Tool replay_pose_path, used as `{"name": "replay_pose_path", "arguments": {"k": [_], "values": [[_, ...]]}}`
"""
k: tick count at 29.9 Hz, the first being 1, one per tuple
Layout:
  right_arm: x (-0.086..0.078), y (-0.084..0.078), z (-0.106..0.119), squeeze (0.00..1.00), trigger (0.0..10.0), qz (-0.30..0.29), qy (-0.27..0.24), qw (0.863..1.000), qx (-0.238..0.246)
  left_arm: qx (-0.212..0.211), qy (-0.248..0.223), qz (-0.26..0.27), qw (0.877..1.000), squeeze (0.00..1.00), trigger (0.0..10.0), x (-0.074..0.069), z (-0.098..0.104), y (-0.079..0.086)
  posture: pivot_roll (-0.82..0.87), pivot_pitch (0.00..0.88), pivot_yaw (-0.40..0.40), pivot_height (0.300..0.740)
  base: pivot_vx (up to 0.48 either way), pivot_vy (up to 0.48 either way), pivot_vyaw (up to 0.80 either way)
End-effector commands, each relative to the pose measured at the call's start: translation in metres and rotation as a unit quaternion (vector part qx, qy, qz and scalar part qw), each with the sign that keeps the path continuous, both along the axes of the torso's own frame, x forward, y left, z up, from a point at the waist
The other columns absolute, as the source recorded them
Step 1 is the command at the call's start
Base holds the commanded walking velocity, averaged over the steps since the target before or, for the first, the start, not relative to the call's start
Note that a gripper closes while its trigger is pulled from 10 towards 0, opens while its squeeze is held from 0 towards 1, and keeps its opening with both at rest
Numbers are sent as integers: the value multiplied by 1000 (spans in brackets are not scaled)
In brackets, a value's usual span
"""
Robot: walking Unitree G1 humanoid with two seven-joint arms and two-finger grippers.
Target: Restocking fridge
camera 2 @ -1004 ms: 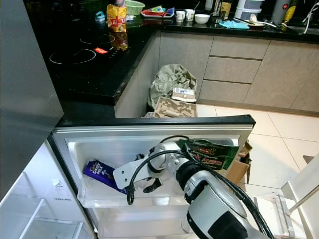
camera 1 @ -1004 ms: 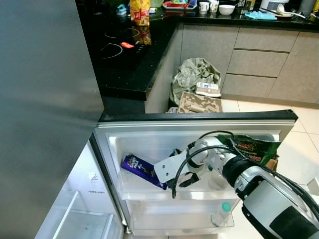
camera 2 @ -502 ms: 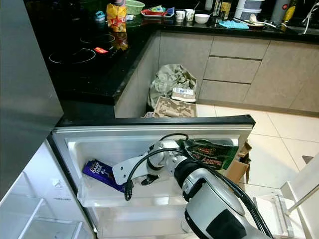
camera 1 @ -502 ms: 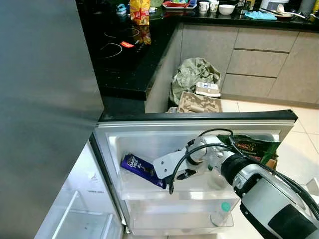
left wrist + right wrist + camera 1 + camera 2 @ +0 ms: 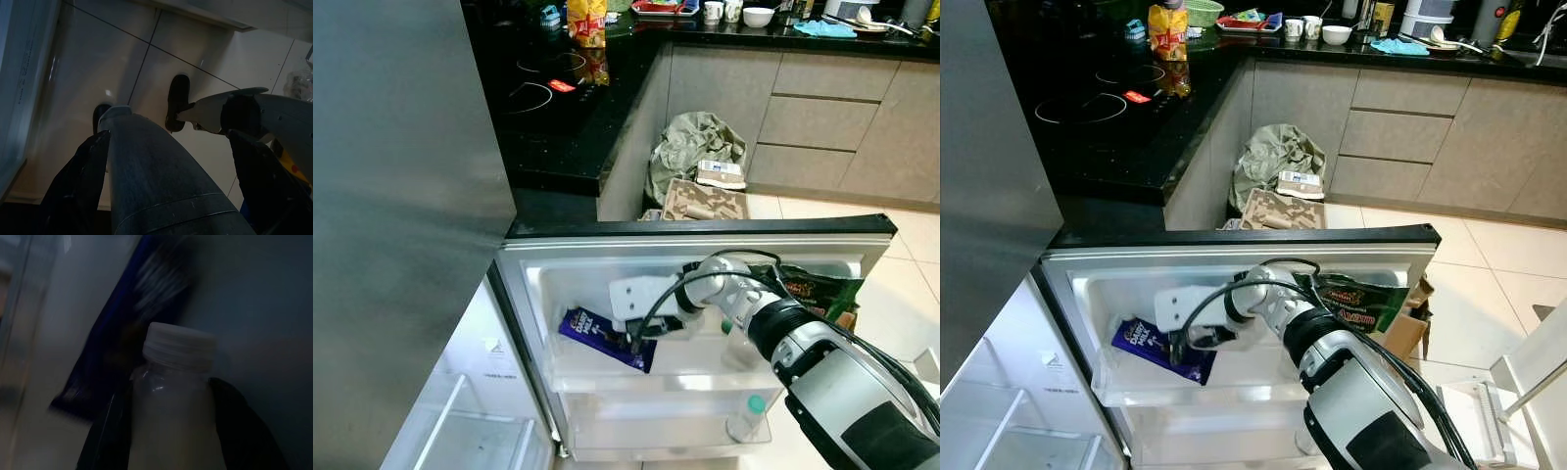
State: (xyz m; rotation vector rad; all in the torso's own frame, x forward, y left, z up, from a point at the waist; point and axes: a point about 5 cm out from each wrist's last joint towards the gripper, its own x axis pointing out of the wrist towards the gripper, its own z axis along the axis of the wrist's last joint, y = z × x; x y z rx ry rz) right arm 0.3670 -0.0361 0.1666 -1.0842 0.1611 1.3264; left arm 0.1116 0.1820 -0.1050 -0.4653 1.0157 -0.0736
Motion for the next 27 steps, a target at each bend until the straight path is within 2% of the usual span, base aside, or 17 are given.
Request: {"name": "replay_pose_path", "arguments": {"k": [1,5,9,11,14,15,16,20,27], "values": [[2,1,10,0,0,-1,-9,1000,26,-10,14,-4,1000,0,10000,-7,-3,-6,-147,31,-44,740,0,0,0],[0,-1,16,0,0,1,-11,998,55,-11,13,-5,1000,0,10000,-7,-3,-7,-147,31,-44,740,0,0,0],[2,-8,21,0,0,-33,-19,993,114,-13,11,-2,1000,0,10000,-5,-3,-9,-144,23,-51,740,0,0,0],[2,-10,21,0,0,-42,-19,991,125,-13,11,-2,1000,0,10000,-5,-3,-9,-146,25,-48,740,0,0,0],[-6,-13,17,0,0,-41,9,982,184,-13,14,-2,1000,0,10000,-7,-3,-9,-146,25,-48,740,0,0,0],[-6,-13,17,0,0,-41,9,982,184,-13,14,-2,1000,0,10000,-7,-3,-9,-146,25,-48,740,0,0,0],[-14,-18,12,0,0,-21,35,978,205,-13,14,-2,1000,0,10000,-7,-3,-9,-143,25,-43,740,0,0,0],[-21,-25,10,0,0,-7,46,975,216,-12,12,-1,1000,0,10000,-6,-2,-7,-140,25,-45,740,0,0,0],[-31,-36,22,0,0,4,63,962,265,-12,11,-1,1000,0,10000,-5,-2,-5,-143,26,-41,740,0,0,0]]}}
